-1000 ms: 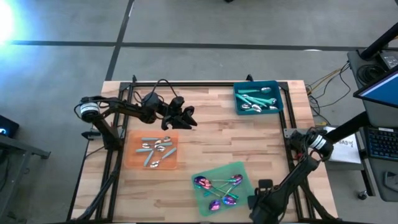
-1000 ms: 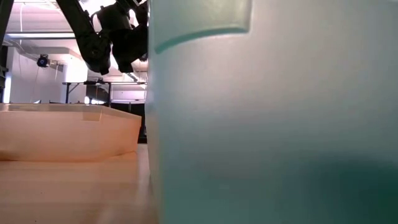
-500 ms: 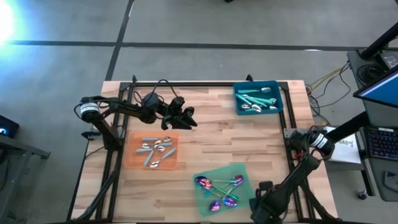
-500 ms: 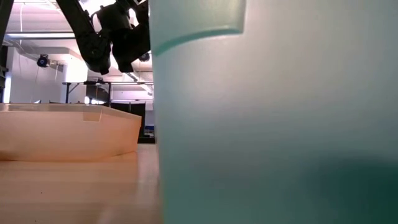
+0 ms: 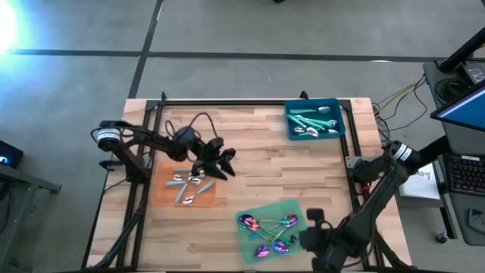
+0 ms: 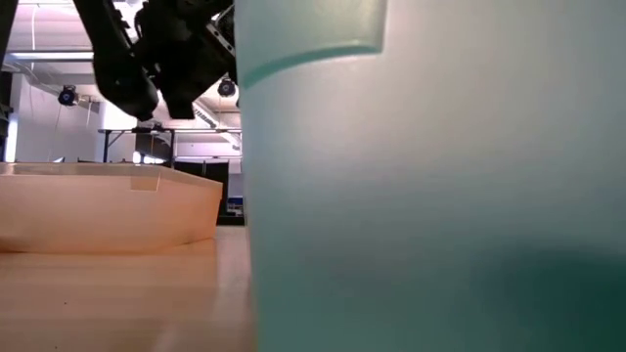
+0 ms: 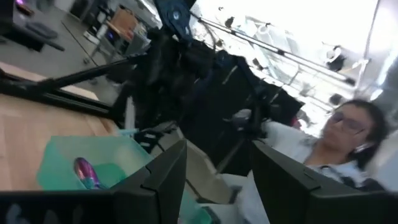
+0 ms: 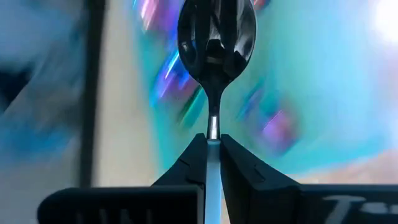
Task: Sort silverware by color (type)
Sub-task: Put the blue spoon into the orange bin
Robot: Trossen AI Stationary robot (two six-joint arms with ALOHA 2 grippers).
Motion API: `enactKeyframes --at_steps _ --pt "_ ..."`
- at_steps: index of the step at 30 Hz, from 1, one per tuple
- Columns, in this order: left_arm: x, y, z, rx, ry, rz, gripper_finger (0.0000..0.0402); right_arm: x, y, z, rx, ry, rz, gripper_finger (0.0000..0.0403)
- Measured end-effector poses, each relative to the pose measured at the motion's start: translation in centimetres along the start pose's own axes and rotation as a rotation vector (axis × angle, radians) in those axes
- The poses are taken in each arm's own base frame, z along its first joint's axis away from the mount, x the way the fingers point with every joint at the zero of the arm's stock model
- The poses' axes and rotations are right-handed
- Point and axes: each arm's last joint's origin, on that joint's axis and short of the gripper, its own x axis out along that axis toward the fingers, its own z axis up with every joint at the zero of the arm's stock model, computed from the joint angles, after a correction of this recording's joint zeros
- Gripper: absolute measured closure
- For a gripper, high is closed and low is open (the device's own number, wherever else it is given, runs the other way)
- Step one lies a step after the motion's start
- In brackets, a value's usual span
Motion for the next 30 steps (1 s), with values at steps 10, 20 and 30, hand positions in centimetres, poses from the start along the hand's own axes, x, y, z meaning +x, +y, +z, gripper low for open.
enactKeyframes --at_steps 10,20,30 --pt "3.4 -2.0 -2.8 0.467 -0.078 0.079 0.0240 -1.0 -3.2 5.3 0.137 -0.575 -0.375 0.0389" --pt "5.1 -2.6 -2.1 0.281 -0.024 -0.043 0.0240 -0.2 -6.9 9.6 0.056 -0.565 -0.484 0.0390" --pt "5.3 -1.4 -3.1 0.450 0.005 0.177 0.0240 -1.5 -7.4 13.7 -0.034 -0.736 -0.300 0.0390"
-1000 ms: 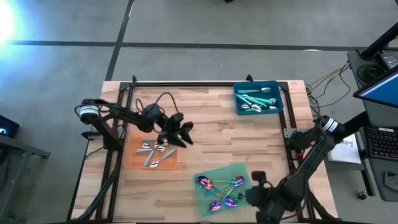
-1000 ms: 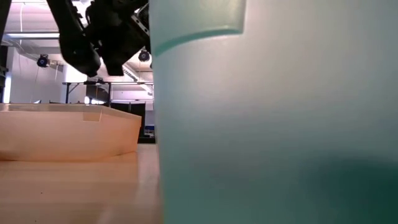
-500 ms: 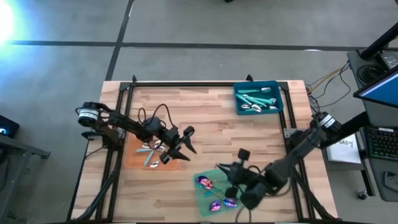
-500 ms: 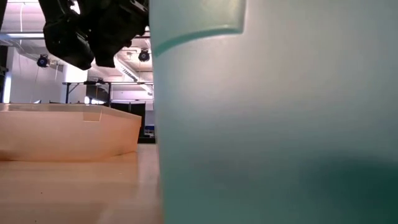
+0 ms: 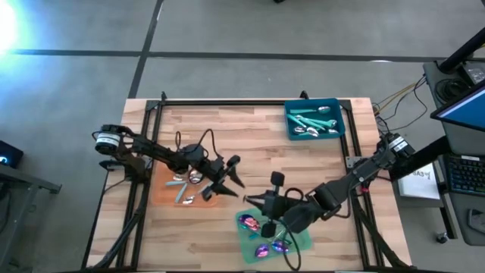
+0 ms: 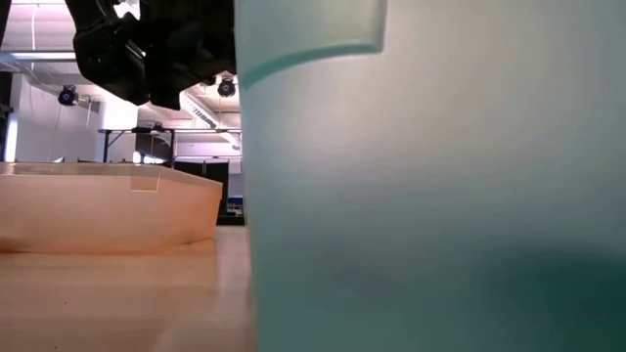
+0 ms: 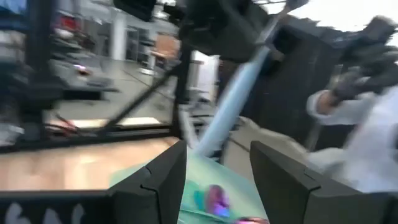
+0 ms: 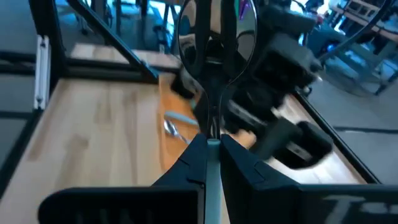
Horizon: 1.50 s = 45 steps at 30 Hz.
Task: Sort silverware by color (type)
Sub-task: Put the blue spoon into the orange bin
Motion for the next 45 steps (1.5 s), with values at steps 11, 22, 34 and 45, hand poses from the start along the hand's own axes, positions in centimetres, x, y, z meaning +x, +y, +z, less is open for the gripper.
enactKeyframes --at_steps 11,22,34,45 --pt "0.0 0.1 0.1 0.068 -0.014 0.030 0.0240 2.0 -1.2 -0.1 0.002 0.009 -0.003 0.0390" --pt "0.6 -0.2 0.5 0.079 -0.014 -0.039 0.0241 3.4 -2.2 -0.3 -0.034 0.022 -0.032 0.0390" --pt "0.7 -0.1 0.7 0.071 -0.015 -0.042 0.0326 4.4 -3.0 -0.3 -0.027 0.020 -0.009 0.0390" --pt "0.7 -0.2 0.6 0.046 -0.004 -0.054 0.0377 4.2 -3.2 -0.2 -0.002 0.023 -0.005 0.0364"
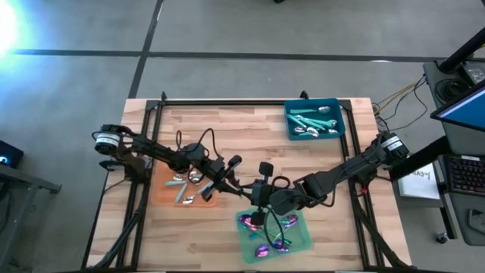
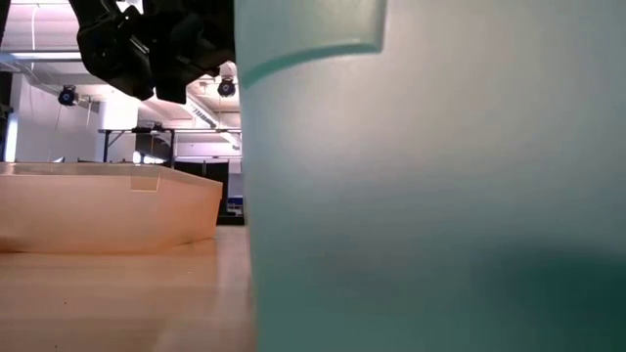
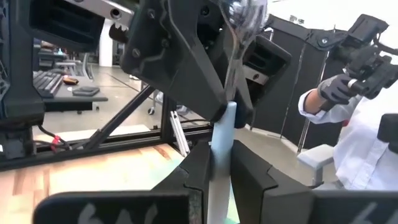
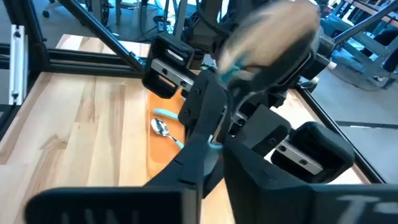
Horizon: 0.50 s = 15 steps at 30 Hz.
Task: Sort silverware by color (type)
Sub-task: Put the blue spoon into the orange bin
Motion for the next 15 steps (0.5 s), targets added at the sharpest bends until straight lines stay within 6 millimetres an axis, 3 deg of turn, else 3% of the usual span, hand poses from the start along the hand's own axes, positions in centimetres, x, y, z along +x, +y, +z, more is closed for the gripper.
enactKeyframes --at_steps 9,15 --pt "-0.2 0.2 -0.1 -0.056 0.015 -0.005 0.0377 -1.0 0.0 0.5 0.046 -0.015 0.007 0.0254" --pt "-1.5 1.0 -0.7 -0.199 0.135 -0.059 0.0377 -3.1 1.0 -0.3 0.199 0.098 0.092 0.0227"
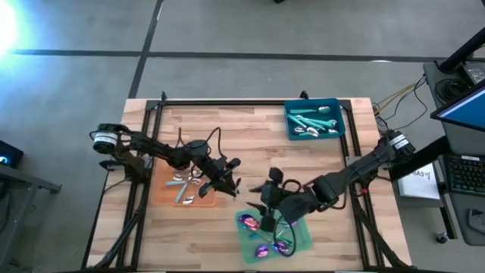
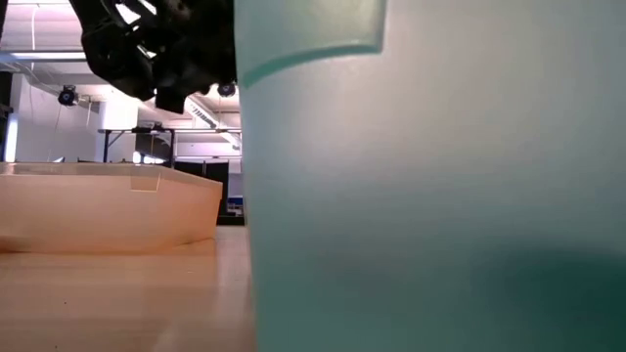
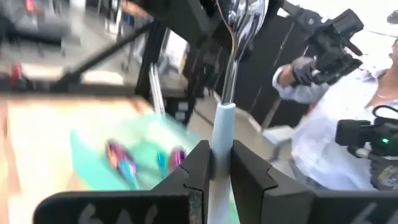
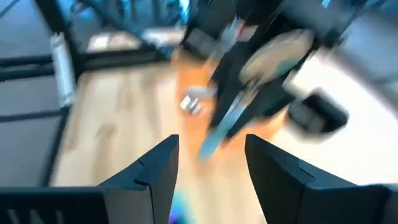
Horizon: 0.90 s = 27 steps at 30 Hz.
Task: Sort silverware by color (type)
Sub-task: Put the blue spoon into the orange bin
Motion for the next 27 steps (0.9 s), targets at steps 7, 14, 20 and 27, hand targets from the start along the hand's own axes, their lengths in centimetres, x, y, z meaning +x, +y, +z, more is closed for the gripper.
enactKeyframes --at_steps 7,14,20,27 --pt "-3.0 -0.7 -1.1 -0.171 0.243 0.111 0.0377 -0.7 1.2 -3.5 0.204 0.356 0.122 0.0245" --pt "-6.6 -4.6 -1.3 -0.253 0.538 0.518 0.0377 -0.2 2.4 -6.0 0.288 0.589 0.182 0.0268" --pt "-9.0 -8.2 -1.8 -0.399 0.704 0.764 0.0377 0.6 3.0 -7.4 0.287 0.711 0.229 0.0281" --pt "-10.9 -10.0 -3.2 -0.614 0.803 0.960 0.0353 1.3 3.2 -8.0 0.281 0.731 0.218 0.0280"
